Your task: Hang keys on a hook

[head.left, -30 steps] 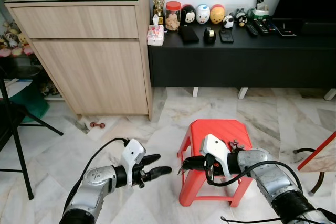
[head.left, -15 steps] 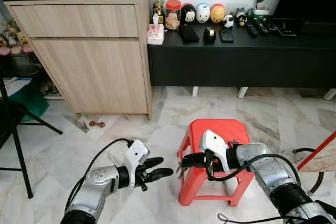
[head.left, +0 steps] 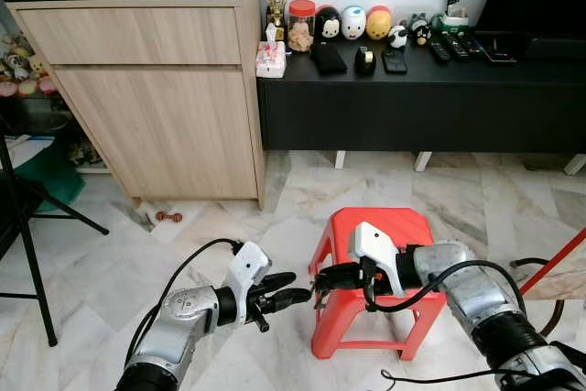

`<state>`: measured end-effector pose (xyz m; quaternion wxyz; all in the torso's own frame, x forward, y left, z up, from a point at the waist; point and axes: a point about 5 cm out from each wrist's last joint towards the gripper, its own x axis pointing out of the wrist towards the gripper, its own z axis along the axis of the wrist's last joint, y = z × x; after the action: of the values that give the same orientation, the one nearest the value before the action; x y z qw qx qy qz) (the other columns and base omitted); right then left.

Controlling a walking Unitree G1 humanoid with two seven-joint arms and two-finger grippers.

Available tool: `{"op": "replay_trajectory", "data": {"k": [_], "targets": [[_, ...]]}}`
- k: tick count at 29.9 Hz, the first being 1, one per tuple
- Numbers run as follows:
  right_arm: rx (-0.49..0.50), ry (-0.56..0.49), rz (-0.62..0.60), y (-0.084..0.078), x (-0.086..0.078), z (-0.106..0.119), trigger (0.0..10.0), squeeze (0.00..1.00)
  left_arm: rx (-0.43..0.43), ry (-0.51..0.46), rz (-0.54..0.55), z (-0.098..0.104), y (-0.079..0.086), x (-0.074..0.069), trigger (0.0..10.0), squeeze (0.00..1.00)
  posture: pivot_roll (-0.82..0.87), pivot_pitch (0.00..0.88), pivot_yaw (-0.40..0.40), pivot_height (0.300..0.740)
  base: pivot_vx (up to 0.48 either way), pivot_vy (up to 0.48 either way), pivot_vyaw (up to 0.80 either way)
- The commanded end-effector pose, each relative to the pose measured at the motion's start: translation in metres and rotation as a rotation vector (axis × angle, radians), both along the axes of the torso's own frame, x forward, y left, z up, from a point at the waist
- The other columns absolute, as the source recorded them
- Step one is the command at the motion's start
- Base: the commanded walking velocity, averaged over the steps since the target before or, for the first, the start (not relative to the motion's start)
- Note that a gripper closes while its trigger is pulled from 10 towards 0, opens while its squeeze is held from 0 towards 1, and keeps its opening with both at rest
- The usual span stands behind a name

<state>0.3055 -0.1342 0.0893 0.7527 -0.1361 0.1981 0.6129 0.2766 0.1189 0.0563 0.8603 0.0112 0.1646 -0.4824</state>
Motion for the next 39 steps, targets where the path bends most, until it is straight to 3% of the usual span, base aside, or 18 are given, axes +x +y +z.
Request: {"op": "replay_trajectory", "data": {"k": [1, 2, 3, 4, 5, 6, 9, 10, 19, 28, 30, 31, 32, 39], "targets": [[0.015, -0.032, 0.005, -0.003, 0.003, 0.01, 10.0, 0.0, -0.027, -0.006, -0.004, 0.006, 0.0, 0.001, 10.0, 0.0, 0.1, 0.065, -0.048, 0.74, 0.0, 0.0, 0.0], [0.015, -0.032, 0.005, -0.003, 0.003, 0.01, 10.0, 0.0, -0.027, -0.006, -0.004, 0.006, 0.0, 0.001, 10.0, 0.0, 0.1, 0.065, -0.048, 0.74, 0.0, 0.0, 0.0], [0.015, -0.038, 0.007, -0.004, 0.004, 0.011, 10.0, 0.0, -0.037, -0.012, -0.01, 0.009, -0.001, 0.001, 10.0, 0.4, 0.1, 0.065, -0.049, 0.74, 0.0, 0.0, 0.0], [0.014, -0.043, 0.007, -0.005, 0.004, 0.013, 10.0, 0.0, -0.036, -0.016, -0.012, 0.01, -0.001, 0.001, 10.0, 0.47, 0.1, 0.064, -0.048, 0.74, 0.0, 0.0, 0.0], [0.014, -0.043, 0.007, -0.005, 0.004, 0.013, 10.0, 0.0, -0.036, -0.016, -0.012, 0.01, -0.001, 0.001, 10.0, 0.47, 0.1, 0.064, -0.048, 0.74, 0.0, 0.0, 0.0], [0.014, -0.046, 0.007, -0.006, 0.005, 0.013, 10.0, 0.0, -0.034, -0.014, -0.02, 0.009, -0.001, 0.0, 10.0, 1.0, 0.1, 0.064, -0.048, 0.74, 0.0, 0.0, 0.0], [0.02, -0.056, 0.016, -0.005, 0.006, 0.018, 10.0, 0.0, -0.013, -0.025, -0.016, 0.009, -0.001, 0.001, 10.0, 1.0, 0.1, 0.064, -0.048, 0.74, 0.0, 0.0, 0.0], [0.022, -0.057, 0.017, -0.005, 0.006, 0.018, 10.0, 0.0, -0.004, -0.034, -0.013, 0.009, -0.001, 0.001, 10.0, 0.0, 0.1, 0.064, -0.048, 0.74, 0.0, 0.0, 0.0], [0.107, -0.062, 0.039, 0.003, 0.006, 0.029, 10.0, 0.0, -0.016, 0.001, -0.027, 0.008, -0.007, 0.0, 10.0, 0.0, 0.1, 0.065, -0.05, 0.74, 0.0, 0.0, 0.0], [0.108, -0.057, 0.061, 0.005, 0.003, 0.029, 10.0, 0.0, -0.025, -0.018, -0.006, 0.012, -0.009, 0.005, 10.0, 0.0, 0.1, 0.065, -0.052, 0.74, 0.0, 0.0, 0.0], [0.109, -0.054, 0.062, 0.004, 0.002, 0.029, 10.0, 0.0, -0.025, -0.018, -0.004, 0.013, -0.009, 0.005, 9.5, 0.0, 0.1, 0.065, -0.053, 0.74, 0.0, 0.0, 0.0], [0.107, -0.054, 0.062, 0.004, 0.002, 0.028, 10.0, 0.0, -0.022, -0.019, -0.004, 0.013, -0.009, 0.005, 4.1, 0.0, 0.1, 0.065, -0.053, 0.74, 0.0, 0.0, 0.0], [0.105, -0.054, 0.063, 0.004, 0.001, 0.028, 10.0, 0.0, -0.02, -0.015, -0.007, 0.013, -0.009, 0.005, 0.0, 0.0, 0.1, 0.066, -0.053, 0.74, 0.0, 0.0, 0.0], [0.098, -0.05, 0.06, 0.003, 0.001, 0.026, 10.0, 0.0, -0.017, -0.016, -0.015, 0.012, -0.008, 0.004, 0.0, 0.0, 0.1, 0.066, -0.054, 0.74, 0.0, 0.0, 0.0]]}}
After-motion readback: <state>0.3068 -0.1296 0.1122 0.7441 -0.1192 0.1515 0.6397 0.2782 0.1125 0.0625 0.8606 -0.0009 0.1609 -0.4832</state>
